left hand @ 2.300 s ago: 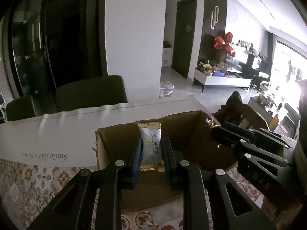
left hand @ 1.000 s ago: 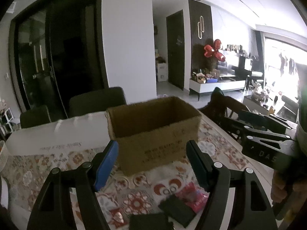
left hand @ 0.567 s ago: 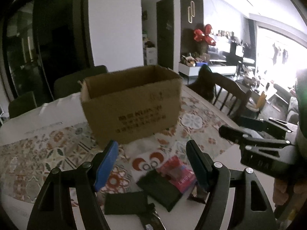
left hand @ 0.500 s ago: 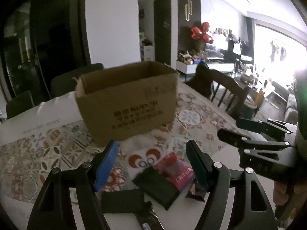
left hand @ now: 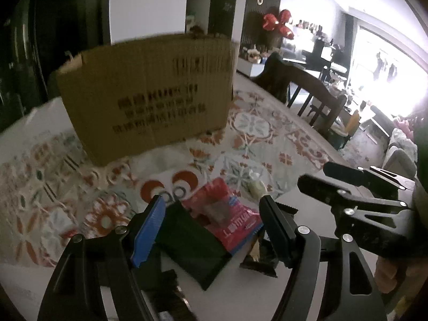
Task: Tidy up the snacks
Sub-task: 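Move both tools back from the box toward the remaining snacks, then grasp the red snack bag with the left tool while the right tool grasps the small white packet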
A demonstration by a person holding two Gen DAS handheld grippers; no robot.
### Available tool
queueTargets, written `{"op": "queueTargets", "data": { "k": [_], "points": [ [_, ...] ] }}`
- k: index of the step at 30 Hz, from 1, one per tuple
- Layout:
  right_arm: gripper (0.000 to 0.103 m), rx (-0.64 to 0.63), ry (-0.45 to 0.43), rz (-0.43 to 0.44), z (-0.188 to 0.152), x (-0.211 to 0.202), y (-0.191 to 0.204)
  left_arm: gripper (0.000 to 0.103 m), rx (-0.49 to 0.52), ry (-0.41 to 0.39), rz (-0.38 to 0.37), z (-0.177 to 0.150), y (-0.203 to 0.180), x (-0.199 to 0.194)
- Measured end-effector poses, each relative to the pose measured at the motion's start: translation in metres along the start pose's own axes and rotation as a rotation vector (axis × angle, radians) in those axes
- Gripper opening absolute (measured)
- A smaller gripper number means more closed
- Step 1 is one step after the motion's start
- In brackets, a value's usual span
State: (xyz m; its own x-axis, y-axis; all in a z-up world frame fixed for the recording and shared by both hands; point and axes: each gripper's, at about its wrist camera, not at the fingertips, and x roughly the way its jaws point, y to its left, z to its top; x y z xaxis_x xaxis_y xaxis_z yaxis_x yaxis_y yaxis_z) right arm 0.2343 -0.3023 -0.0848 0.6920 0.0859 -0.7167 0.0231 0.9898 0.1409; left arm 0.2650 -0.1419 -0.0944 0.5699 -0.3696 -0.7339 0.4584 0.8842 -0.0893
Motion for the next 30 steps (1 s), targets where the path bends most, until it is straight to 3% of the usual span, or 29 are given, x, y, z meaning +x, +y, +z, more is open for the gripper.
{"op": "queueTargets", "data": {
  "k": [3,7,10,20,21,22,23,30],
  "points": [
    [0.054,-0.001,0.006,0.026,0.003,0.007,-0.001,0.07,-0.024,0.021,0.004,-0.001,-0.003,0.011],
    [0.041,0.026,0.028,0.072,0.01,0.018,-0.005,0.068,-0.041,0.034,0.026,-0.001,-0.006,0.023],
    [0.039,0.055,0.062,0.118,0.013,0.027,-0.01,0.068,-0.047,0.053,0.059,-0.003,-0.011,0.034],
    [0.039,0.054,0.058,0.074,0.01,0.028,-0.017,0.061,-0.049,0.102,0.132,-0.006,-0.024,0.059],
    [0.039,0.059,0.06,0.075,0.009,0.029,-0.017,0.059,-0.044,0.103,0.139,-0.005,-0.024,0.06],
    [0.039,0.061,0.061,0.076,0.009,0.029,-0.018,0.05,-0.041,0.101,0.148,-0.006,-0.024,0.06],
    [0.039,0.06,0.061,0.072,0.008,0.029,-0.017,0.044,-0.052,0.109,0.136,-0.007,-0.021,0.062],
    [0.039,0.035,0.067,0.053,0.004,0.033,-0.01,0.037,-0.086,0.1,0.066,-0.006,-0.009,0.058]
  ]
}}
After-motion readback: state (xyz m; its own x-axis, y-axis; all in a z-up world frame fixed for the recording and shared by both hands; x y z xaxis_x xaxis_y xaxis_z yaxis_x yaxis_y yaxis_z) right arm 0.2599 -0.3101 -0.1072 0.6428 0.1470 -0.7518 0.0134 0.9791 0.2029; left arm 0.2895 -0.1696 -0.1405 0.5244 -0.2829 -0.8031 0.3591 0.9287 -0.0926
